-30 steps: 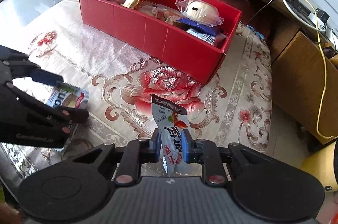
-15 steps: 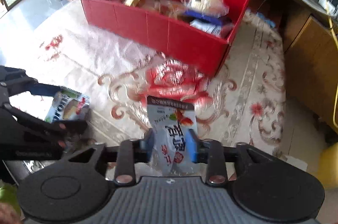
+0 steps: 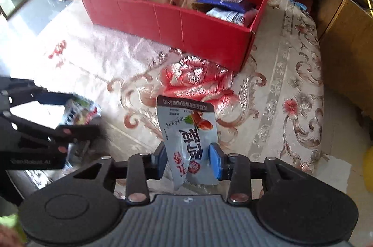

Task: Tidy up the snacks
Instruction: 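Lift the wafer pack and white pouch over the red box with both grippers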

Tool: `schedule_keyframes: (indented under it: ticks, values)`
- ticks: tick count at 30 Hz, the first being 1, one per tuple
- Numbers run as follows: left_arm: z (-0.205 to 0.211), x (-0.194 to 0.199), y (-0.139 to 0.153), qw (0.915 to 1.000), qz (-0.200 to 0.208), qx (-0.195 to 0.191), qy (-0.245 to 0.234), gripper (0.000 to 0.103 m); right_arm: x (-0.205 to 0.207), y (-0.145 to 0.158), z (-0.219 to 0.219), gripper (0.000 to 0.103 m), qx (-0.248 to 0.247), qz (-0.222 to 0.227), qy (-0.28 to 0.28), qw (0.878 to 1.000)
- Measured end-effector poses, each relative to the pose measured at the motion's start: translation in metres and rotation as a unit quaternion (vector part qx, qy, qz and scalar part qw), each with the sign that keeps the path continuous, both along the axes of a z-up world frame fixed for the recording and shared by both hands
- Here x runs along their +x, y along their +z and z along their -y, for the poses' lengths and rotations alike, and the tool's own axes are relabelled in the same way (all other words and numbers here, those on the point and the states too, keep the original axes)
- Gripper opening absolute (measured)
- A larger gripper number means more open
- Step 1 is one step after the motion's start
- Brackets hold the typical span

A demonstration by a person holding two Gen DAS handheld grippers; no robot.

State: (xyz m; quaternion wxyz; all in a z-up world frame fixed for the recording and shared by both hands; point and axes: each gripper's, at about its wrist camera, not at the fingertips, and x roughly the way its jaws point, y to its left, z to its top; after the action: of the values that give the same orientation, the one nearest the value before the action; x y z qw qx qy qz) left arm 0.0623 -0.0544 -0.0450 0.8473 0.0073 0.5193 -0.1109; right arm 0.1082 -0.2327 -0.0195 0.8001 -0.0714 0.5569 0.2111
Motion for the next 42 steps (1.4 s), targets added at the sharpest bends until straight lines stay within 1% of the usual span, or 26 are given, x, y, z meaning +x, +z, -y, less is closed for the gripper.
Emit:
schedule_keyframes:
  ticks: [2, 4, 6, 9, 10, 11, 12, 14, 15, 18, 24, 28, 32, 36, 42]
  values:
    - [-0.002, 0.0, 0.0, 1.0, 0.0, -0.007, -0.001, 0.069, 0.005, -0.001, -0.001, 0.059, -0.002, -0.001, -0.003, 1.0]
    - [-0.004, 0.0, 0.0, 0.9999, -0.001, -0.015, -0.002, 0.07, 0.01, -0.004, -0.003, 0.06, -0.009, -0.009, 0.0, 1.0]
    - [-0.005, 0.001, 0.0, 0.9998, -0.001, -0.018, -0.005, 0.069, 0.016, -0.01, -0.003, 0.064, -0.009, -0.022, -0.006, 1.0]
    - [-0.007, 0.001, -0.001, 0.9997, 0.0, -0.022, -0.009, 0.07, 0.019, -0.012, -0.005, 0.069, -0.014, -0.017, -0.009, 1.0]
    - [-0.007, 0.001, -0.001, 0.9997, 0.0, -0.022, -0.01, 0.07, 0.018, -0.012, -0.007, 0.069, -0.019, -0.015, -0.009, 1.0]
    - [-0.007, 0.001, -0.001, 0.9997, 0.0, -0.022, -0.011, 0.07, 0.015, -0.013, -0.01, 0.066, -0.029, -0.009, -0.007, 1.0]
    - [-0.007, 0.001, -0.001, 0.9997, 0.0, -0.022, -0.012, 0.07, 0.013, -0.012, -0.013, 0.06, -0.034, -0.003, -0.006, 0.999]
    - [-0.008, 0.001, -0.001, 0.9997, 0.0, -0.023, -0.01, 0.069, 0.009, -0.008, -0.018, 0.051, -0.027, -0.004, -0.011, 1.0]
    - [-0.008, 0.001, -0.001, 0.9997, 0.0, -0.023, -0.01, 0.069, 0.006, -0.007, -0.019, 0.05, -0.023, -0.006, -0.017, 1.0]
    - [-0.006, -0.002, 0.0, 0.9997, 0.0, -0.022, -0.013, 0.068, -0.001, 0.0, -0.02, 0.048, -0.008, -0.006, -0.029, 1.0]
    - [-0.007, -0.006, 0.018, 0.9991, 0.026, -0.031, -0.014, 0.067, -0.011, 0.026, -0.019, 0.048, 0.028, 0.033, -0.058, 0.997]
    - [-0.005, -0.007, 0.02, 0.9991, 0.032, -0.024, -0.015, 0.067, -0.01, 0.033, -0.021, 0.048, 0.031, 0.045, -0.068, 0.996]
    - [-0.007, -0.005, 0.023, 0.9989, 0.037, -0.028, -0.009, 0.066, -0.008, 0.037, -0.02, 0.048, 0.038, 0.052, -0.07, 0.995]
    - [-0.008, 0.003, 0.04, 0.9976, 0.057, -0.04, -0.005, 0.065, 0.0, 0.046, -0.017, 0.048, 0.053, 0.067, -0.083, 0.993]
    - [-0.009, 0.029, 0.06, 0.9952, 0.087, -0.046, 0.007, 0.065, 0.019, 0.06, -0.022, 0.048, 0.064, 0.089, -0.093, 0.99]
